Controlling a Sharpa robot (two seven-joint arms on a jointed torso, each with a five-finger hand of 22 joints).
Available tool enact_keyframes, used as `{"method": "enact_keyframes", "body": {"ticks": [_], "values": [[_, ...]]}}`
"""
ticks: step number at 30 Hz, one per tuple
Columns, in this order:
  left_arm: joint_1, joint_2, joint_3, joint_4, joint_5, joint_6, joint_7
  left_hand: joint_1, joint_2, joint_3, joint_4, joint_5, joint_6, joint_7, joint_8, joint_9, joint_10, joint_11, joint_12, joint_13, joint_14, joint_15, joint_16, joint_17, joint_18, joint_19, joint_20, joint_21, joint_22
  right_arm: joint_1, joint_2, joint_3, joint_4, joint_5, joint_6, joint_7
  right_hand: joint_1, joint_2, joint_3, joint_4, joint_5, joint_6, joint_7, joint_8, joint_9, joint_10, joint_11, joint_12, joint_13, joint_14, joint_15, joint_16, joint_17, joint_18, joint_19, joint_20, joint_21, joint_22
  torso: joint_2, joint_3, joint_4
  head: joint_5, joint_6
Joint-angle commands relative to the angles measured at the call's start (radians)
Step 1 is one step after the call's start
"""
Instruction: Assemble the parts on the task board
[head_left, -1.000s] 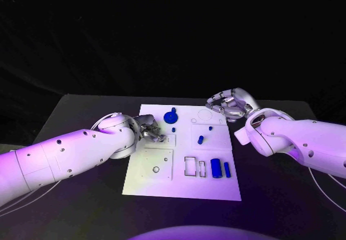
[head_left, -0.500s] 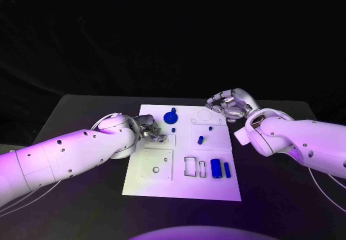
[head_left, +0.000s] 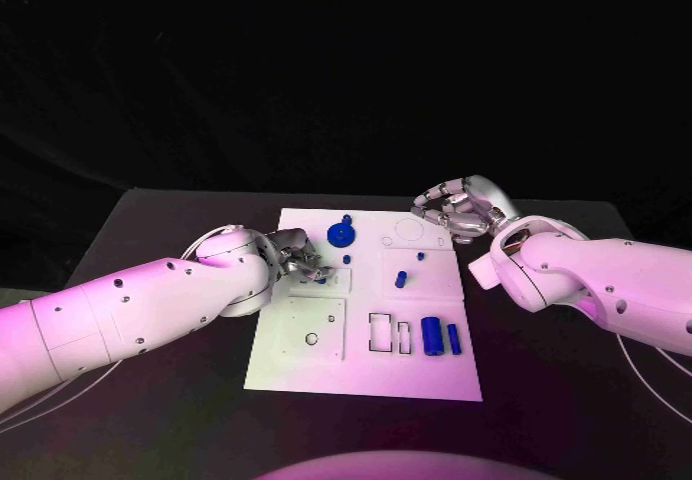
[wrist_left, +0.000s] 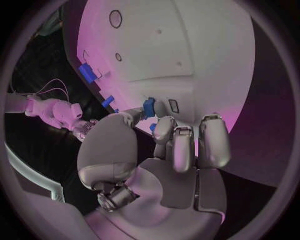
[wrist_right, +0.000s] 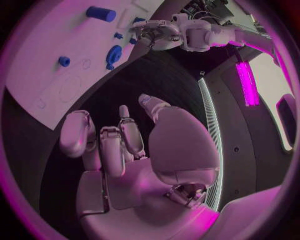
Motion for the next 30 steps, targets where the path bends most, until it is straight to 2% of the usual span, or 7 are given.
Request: {"method": "enact_keyframes", "body": {"ticks": [1, 12, 30], "values": [[-0.009, 0.003, -0.007, 0.000, 0.021, 0.040, -0.011, -0.008, 0.002, -0.006, -0.002, 0.003, 0.003, 0.002, -0.004, -0.001, 0.007, -0.001, 0.005, 0.001, 0.105, -0.007, 0.007, 0.259, -0.016, 0.003, -0.005, 0.005, 0.001, -0.001, 0.000, 0.000, 0.000, -0.004, 0.008, 0.010, -0.012, -0.001, 0.001, 0.006, 0.005, -0.001, -0.003, 0.003, 0.001, -0.008, 0.001, -0.006, -0.001, 0.055, -0.002, -0.007, 0.049, 0.017, -0.009, 0.000, -0.004, -0.001, 0.000, -0.0005, 0.0000, 0.000, 0.000], [-0.010, 0.002, -0.007, -0.003, 0.028, 0.038, -0.011, -0.021, 0.004, -0.024, -0.002, 0.003, 0.003, 0.002, -0.005, -0.001, 0.007, -0.001, 0.004, 0.001, 0.104, -0.007, 0.006, 0.258, -0.016, 0.003, -0.005, 0.005, 0.001, -0.001, -0.001, 0.000, 0.000, -0.004, 0.008, 0.010, -0.012, -0.001, 0.001, 0.006, 0.005, -0.001, -0.003, 0.003, 0.001, -0.008, 0.001, -0.006, -0.001, 0.055, -0.002, -0.007, 0.049, 0.017, -0.009, 0.000, -0.004, -0.001, 0.000, -0.0006, 0.0004, -0.002, 0.000], [-0.010, 0.006, -0.004, 0.001, 0.034, 0.030, -0.014, -0.060, 0.027, -0.049, -0.001, 0.003, 0.005, 0.001, -0.005, 0.000, 0.007, -0.002, 0.004, 0.002, 0.104, -0.008, 0.006, 0.258, -0.015, 0.003, -0.006, 0.004, 0.001, -0.001, 0.000, 0.000, -0.001, -0.004, 0.009, 0.010, -0.014, 0.000, -0.001, 0.009, 0.005, -0.002, -0.003, 0.004, 0.002, -0.009, 0.001, -0.006, -0.002, 0.055, -0.002, -0.007, 0.049, 0.017, -0.010, 0.000, -0.006, -0.002, 0.001, -0.0003, -0.0011, -0.005, 0.000]]}}
